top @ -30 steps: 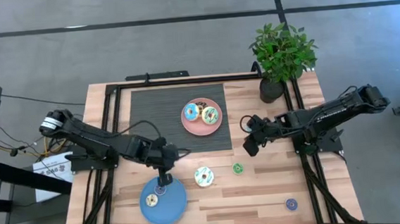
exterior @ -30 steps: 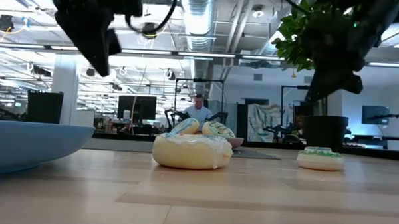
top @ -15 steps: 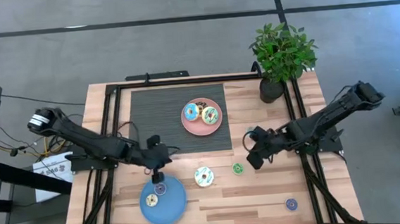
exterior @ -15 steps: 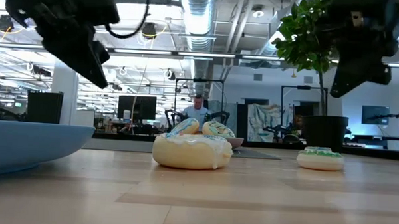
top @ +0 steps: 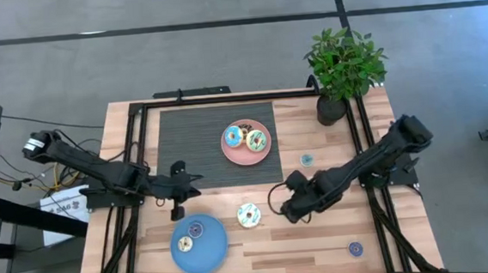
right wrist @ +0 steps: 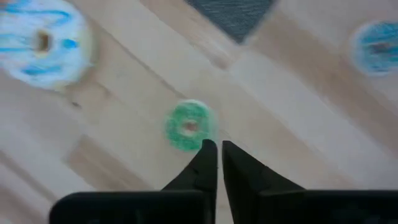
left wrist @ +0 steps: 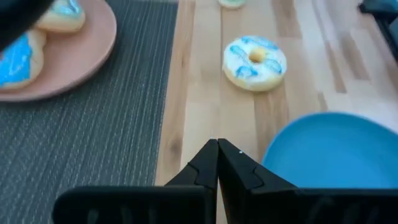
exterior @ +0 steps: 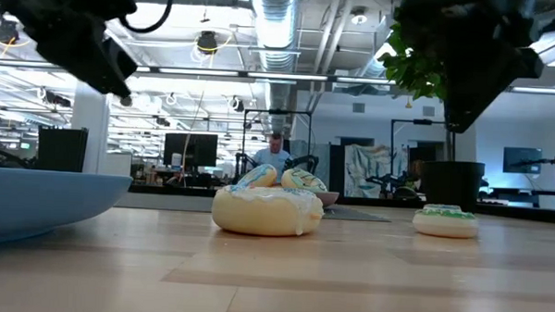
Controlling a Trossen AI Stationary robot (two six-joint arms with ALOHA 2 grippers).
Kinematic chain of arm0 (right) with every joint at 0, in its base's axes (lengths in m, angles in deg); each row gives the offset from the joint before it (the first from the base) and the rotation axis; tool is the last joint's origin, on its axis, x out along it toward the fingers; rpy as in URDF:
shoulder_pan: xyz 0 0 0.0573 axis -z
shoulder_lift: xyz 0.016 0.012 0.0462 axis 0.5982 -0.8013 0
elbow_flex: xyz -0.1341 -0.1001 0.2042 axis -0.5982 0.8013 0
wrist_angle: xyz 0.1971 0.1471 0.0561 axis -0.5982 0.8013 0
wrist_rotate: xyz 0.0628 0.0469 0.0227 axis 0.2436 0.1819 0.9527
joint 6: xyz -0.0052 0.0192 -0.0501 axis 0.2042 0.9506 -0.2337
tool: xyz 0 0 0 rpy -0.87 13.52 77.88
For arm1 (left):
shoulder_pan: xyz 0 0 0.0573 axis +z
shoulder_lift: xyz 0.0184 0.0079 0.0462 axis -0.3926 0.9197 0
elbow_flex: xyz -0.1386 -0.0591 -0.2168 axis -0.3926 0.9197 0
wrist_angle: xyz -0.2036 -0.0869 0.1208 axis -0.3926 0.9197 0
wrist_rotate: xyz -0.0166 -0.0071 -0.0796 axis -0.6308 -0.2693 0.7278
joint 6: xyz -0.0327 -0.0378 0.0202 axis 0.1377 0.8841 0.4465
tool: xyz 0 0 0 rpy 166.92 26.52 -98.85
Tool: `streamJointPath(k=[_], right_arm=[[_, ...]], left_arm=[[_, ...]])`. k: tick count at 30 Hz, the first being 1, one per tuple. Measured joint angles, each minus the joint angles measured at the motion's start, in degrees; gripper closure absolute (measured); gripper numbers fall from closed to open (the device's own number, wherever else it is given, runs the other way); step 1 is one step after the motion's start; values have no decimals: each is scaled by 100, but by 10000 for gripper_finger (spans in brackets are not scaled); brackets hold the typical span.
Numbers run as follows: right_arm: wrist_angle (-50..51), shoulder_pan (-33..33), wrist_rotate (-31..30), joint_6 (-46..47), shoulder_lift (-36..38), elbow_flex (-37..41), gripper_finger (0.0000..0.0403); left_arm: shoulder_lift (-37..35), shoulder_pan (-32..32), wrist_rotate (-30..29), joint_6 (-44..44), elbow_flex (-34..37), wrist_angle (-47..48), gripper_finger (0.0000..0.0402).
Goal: Pick & Place donuts
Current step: Put the small green donut on the blue plate
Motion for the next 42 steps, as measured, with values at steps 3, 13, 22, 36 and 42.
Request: streamJointPath(k=[3, 13, 22, 36, 42], right_arm=[[11, 0, 55, 362, -282, -148, 354], [-119, 2, 266, 1157, -715, -143, 216], [-337, 52, 179, 1156, -707, -113, 114], [-1547, 240, 626, 881, -730, 623, 108], [-1684, 284, 704, 828, -1029, 610, 108]], left_arm=[[-165, 4, 23, -65, 0, 183, 401], [-248, -7, 104, -235, -4, 361, 401], [-248, -7, 89, -308, -4, 444, 401], [-248, -7, 48, -153, -4, 459, 401], [-248, -7, 47, -64, -4, 458, 401]])
